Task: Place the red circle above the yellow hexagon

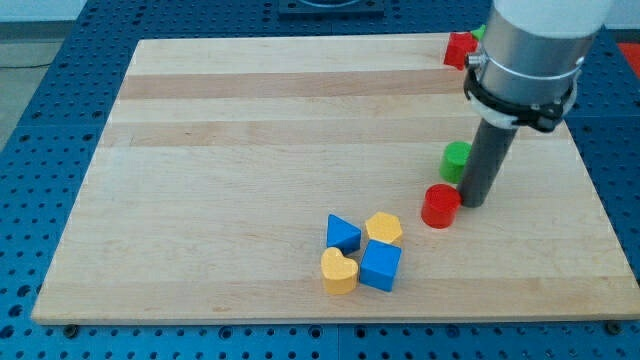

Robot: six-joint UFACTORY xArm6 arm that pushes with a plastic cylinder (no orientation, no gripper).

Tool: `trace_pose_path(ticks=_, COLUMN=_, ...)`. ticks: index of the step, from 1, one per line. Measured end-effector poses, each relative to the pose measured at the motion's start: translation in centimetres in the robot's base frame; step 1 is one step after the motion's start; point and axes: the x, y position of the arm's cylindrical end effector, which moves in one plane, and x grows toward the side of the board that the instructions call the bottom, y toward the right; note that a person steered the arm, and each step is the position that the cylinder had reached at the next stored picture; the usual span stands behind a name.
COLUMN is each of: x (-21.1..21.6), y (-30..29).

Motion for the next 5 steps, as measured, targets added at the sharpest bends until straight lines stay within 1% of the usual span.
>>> trace_pose_path(ticks=2, x=0.6, y=-2.0)
trace_pose_path(ticks=3, x=0.6, y=-4.2)
trace_pose_path(ticks=4, x=0.6, y=-4.6)
trace_pose_path(ticks=5, x=1.7, y=-0.9)
